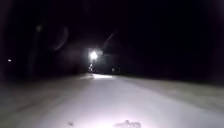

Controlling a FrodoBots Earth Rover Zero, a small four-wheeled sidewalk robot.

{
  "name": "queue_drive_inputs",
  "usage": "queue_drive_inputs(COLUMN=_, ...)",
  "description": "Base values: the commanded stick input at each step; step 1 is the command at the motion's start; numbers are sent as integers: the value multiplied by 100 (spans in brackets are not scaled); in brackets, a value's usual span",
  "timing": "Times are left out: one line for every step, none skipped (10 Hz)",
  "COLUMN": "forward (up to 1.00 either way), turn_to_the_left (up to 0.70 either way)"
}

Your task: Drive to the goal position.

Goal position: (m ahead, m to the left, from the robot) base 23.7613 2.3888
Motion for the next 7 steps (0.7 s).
queue_drive_inputs(forward=70, turn_to_the_left=0)
queue_drive_inputs(forward=70, turn_to_the_left=3)
queue_drive_inputs(forward=70, turn_to_the_left=12)
queue_drive_inputs(forward=70, turn_to_the_left=14)
queue_drive_inputs(forward=70, turn_to_the_left=14)
queue_drive_inputs(forward=70, turn_to_the_left=14)
queue_drive_inputs(forward=70, turn_to_the_left=8)
